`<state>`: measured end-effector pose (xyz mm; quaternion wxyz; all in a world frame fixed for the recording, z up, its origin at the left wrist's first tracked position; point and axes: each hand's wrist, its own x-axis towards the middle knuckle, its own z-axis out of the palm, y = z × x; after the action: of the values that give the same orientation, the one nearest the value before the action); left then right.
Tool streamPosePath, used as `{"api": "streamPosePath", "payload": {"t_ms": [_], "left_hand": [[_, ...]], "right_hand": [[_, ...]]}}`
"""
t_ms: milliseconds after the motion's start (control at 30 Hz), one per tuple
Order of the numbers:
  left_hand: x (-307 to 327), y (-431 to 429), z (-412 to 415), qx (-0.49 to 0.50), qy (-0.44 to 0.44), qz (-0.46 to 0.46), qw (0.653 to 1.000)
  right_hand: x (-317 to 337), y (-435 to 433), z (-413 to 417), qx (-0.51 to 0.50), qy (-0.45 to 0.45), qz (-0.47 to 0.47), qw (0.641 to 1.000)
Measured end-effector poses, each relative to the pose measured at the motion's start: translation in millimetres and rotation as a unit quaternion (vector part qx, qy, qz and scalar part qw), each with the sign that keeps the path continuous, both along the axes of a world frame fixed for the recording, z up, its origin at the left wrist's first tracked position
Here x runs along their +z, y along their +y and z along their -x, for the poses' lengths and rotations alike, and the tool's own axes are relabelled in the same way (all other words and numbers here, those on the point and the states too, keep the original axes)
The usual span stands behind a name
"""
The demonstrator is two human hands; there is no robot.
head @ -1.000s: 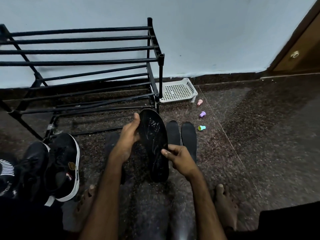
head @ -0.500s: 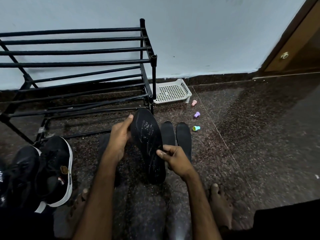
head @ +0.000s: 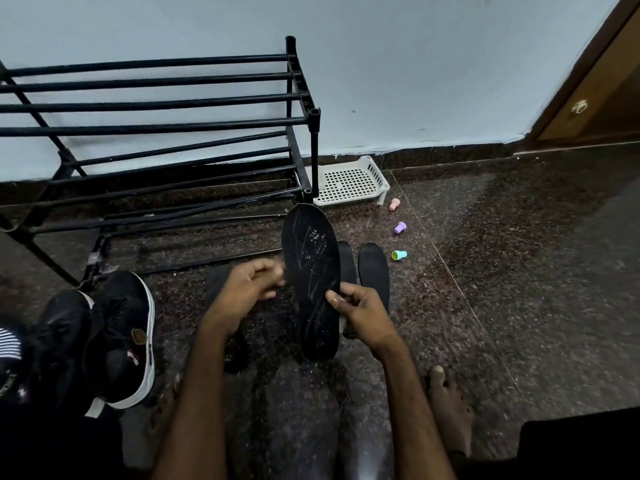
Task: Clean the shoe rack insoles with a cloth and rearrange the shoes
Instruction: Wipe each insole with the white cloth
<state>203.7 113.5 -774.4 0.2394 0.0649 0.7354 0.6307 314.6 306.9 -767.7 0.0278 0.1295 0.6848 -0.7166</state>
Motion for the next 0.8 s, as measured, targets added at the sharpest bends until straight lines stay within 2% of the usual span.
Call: {"api": "streamPosePath", "payload": {"t_ms": [67,200,400,500,633,800], "left_hand": [[-1.4,-8.8,-1.2,-0.070,-0.024,-0.015,0.997],[16.9,-5.4,-1.0,-0.073,-0.043,-0.208,0.975],[58.3,29.6,-9.9,-0.139,-0.054,-0.288,0.946],[59.9,34.4,-10.9,-0.105,-0.101,-0.353,0.924],[52.8,32.6,-17.0,-0.032,-0.110,-0.402,0.908],[39.7,21.3,-22.2,0.042,-0.141,-0.481,0.864]], "right_hand": [[0.1,0.2,-0.1,0.007,-0.001,0.007,1.000],[-2.9,0.5,1.8,0.042,0.006,0.006,0.999],[-0.1,-7.9,10.6,0.068,0.015,0.010,0.998],[-3.1,-4.3,5.6,0.056,0.009,0.032,0.998],[-18.0,-1.4,-13.1,0.044,-0.001,0.049,0.998],[-46.9,-13.0,-30.8,0.057,-0.038,0.076,0.995]]}}
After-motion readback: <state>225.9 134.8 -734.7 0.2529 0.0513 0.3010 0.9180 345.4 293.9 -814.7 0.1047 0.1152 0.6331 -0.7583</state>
